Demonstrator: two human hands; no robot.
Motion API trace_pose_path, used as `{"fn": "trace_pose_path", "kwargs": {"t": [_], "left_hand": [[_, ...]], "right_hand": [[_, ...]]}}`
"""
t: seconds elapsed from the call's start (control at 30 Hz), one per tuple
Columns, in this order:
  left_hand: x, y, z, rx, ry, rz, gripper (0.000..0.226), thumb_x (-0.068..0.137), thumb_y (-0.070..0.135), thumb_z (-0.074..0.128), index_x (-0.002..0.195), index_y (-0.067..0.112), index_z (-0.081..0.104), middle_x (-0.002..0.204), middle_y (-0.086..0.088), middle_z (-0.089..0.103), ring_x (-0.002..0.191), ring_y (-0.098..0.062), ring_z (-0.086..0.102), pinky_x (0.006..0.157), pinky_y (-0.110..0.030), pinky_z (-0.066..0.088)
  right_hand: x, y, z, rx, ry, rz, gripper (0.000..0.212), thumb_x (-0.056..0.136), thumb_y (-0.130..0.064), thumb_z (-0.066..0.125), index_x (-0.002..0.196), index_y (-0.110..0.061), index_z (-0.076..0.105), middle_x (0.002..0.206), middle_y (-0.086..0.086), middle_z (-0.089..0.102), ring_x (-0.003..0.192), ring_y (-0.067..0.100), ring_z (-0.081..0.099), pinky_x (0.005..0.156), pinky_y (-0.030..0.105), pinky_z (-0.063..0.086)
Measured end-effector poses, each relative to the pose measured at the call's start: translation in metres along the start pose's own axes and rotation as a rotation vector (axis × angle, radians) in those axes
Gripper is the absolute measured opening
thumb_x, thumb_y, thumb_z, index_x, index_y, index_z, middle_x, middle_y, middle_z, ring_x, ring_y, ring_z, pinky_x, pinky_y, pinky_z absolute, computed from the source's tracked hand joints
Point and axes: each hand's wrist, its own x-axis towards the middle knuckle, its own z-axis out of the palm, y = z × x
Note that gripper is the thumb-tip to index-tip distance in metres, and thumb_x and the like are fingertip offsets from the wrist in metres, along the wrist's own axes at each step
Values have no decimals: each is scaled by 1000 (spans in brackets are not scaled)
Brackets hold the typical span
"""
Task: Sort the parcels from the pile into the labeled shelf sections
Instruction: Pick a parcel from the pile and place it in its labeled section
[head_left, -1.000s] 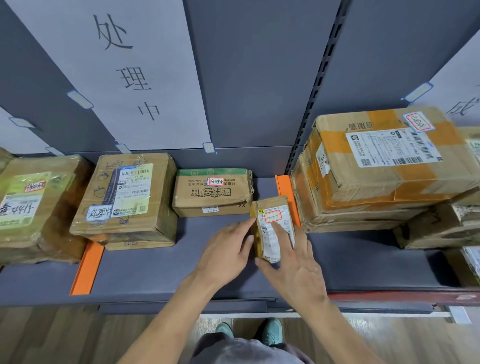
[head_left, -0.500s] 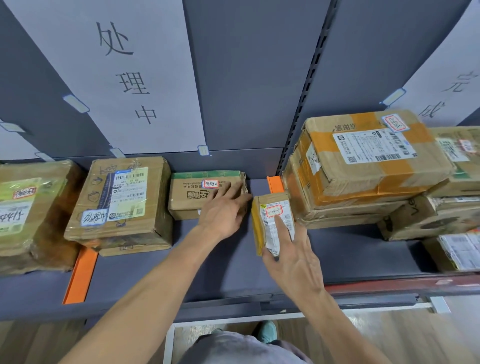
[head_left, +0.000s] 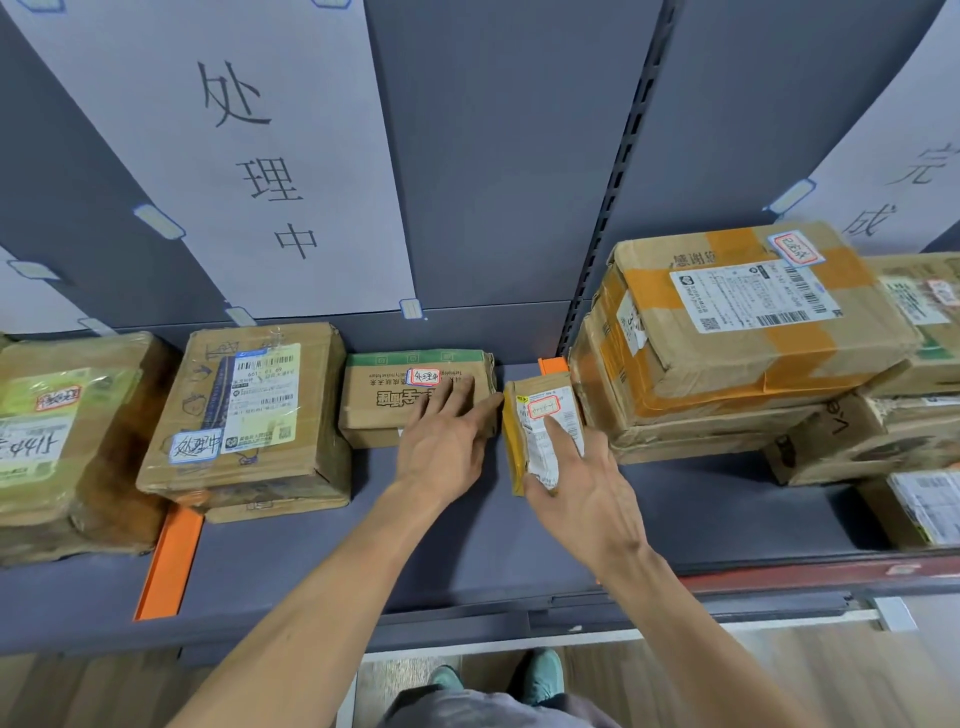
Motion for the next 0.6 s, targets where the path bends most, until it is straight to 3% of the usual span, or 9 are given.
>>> {"fn": "trace_pose_path", "kwargs": {"t": [0.27,0.6], "left_hand": [[-5,-3,3,14,70,-37,58,100,35,51,155,49,34,168,-3,29,156,-29,23,125,-43,21],[-7,-1,8,18,96,-74,60,100,35,51,155,49,33,169,-4,26,156,-31,21,125,-46,20]], "right_hand": [[-8,7,1,58,-20,-27,76,91,-44,64,157,-27,29,140,8,37,120,30,51,84,41,56],[-15,10,3,61,-4,-54,76,89,-43,68,155,-26,34,141,8,40,119,29,55,80,41,58]]}}
